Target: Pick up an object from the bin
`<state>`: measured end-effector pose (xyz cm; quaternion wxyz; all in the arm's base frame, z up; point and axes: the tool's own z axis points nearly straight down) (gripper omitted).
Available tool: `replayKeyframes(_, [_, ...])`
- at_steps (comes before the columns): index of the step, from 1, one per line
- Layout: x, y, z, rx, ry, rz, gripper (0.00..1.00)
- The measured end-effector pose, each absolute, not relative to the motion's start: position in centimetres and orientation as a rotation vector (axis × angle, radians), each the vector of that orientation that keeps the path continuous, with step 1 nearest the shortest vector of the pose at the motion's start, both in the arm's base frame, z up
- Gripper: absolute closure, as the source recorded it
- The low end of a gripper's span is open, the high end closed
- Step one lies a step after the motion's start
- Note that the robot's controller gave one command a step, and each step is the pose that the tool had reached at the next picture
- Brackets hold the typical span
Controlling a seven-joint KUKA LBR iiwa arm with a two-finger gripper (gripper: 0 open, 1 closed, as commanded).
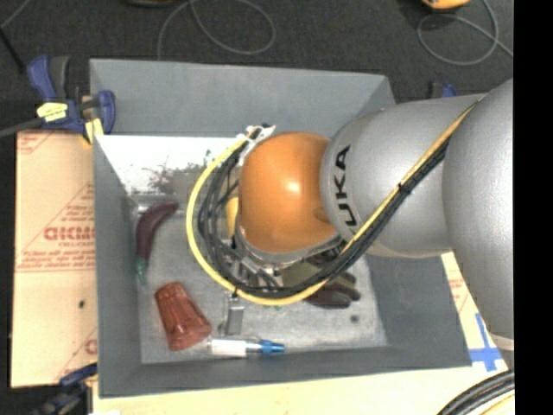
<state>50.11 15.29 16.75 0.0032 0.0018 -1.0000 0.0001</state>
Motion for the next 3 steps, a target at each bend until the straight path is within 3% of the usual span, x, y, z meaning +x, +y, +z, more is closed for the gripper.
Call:
replayKeyframes(1, [50.3, 15.2, 17.2, 0.000, -3.143, -0.002, 0.00])
replayKeyframes(2, [48.9, 18.4, 15.5, 0.027, -3.139, 0.000, 0.00])
replayKeyframes(3, [49.8, 19.5, 13.2, -0.033, -3.141, -0.006, 0.00])
